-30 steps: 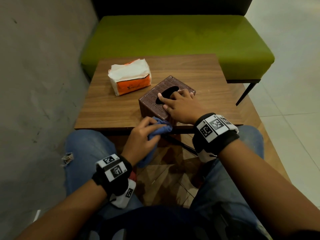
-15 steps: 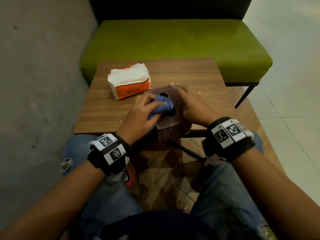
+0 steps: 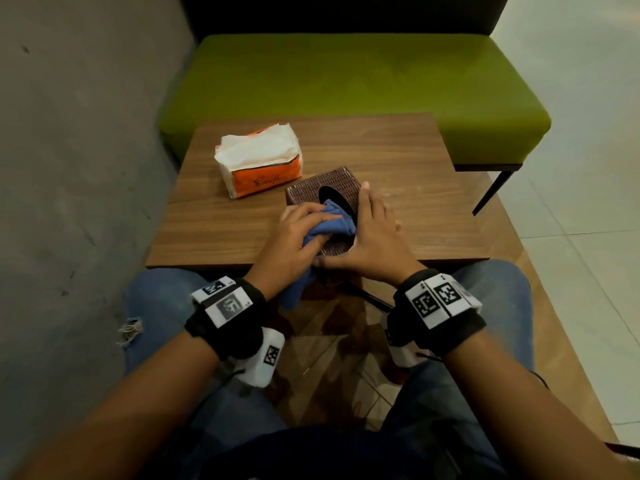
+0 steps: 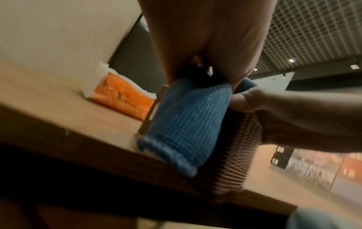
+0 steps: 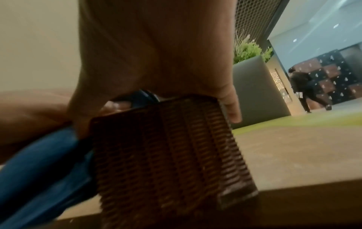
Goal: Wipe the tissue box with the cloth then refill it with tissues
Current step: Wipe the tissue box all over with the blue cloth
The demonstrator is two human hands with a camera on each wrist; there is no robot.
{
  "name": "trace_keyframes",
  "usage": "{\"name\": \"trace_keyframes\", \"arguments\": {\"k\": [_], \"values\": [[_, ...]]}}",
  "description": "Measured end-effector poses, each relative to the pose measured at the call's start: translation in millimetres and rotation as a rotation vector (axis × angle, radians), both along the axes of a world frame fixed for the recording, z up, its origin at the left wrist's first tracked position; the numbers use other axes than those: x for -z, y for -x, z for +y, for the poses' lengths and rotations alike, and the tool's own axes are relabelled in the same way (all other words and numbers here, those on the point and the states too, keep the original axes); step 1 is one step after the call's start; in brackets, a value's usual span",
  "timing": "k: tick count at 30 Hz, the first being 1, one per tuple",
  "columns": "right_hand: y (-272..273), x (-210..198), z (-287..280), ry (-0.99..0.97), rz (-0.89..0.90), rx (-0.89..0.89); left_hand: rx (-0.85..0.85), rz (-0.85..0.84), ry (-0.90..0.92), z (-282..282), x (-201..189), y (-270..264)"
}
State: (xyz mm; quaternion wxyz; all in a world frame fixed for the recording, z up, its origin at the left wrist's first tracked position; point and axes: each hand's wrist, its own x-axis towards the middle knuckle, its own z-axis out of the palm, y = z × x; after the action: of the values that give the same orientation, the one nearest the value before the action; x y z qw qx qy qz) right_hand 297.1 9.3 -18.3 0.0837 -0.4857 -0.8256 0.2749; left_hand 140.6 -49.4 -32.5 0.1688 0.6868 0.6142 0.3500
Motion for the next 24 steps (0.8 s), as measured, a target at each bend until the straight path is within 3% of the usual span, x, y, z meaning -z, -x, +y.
{"name": "trace_keyframes", "arguments": {"k": [2,5,6,9,13,15,19,24], "values": [[-2,5,-2,-0.042,0.111,0.034,-0.085,0.049,-0.031,9,-4,13],[-2,8,1,-0.042,0.142,0.026,-0.244,0.096,-0.06,24,-10,23],[-2,8,3,-0.042,0.148,0.034,-0.223,0.122,-0.049,23,-9,16],[-7,9,9,-0.019,0.186,0.023,0.047,0.139,-0.057,-2,-1,-12],[-13,8,9,-0.003,0.218,-0.026,0.281,0.225,-0.035,-21,-3,17],[-14,7,10,0.009,0.222,-0.025,0.245,0.31,-0.009,-9,-10,38],[-13,9,10,0.041,0.276,-0.001,0.01,0.266,-0.009,13,-13,48],[-20,12,10,-0.024,0.315,-0.03,0.239,0.16,0.008,-14,-7,-7]]}}
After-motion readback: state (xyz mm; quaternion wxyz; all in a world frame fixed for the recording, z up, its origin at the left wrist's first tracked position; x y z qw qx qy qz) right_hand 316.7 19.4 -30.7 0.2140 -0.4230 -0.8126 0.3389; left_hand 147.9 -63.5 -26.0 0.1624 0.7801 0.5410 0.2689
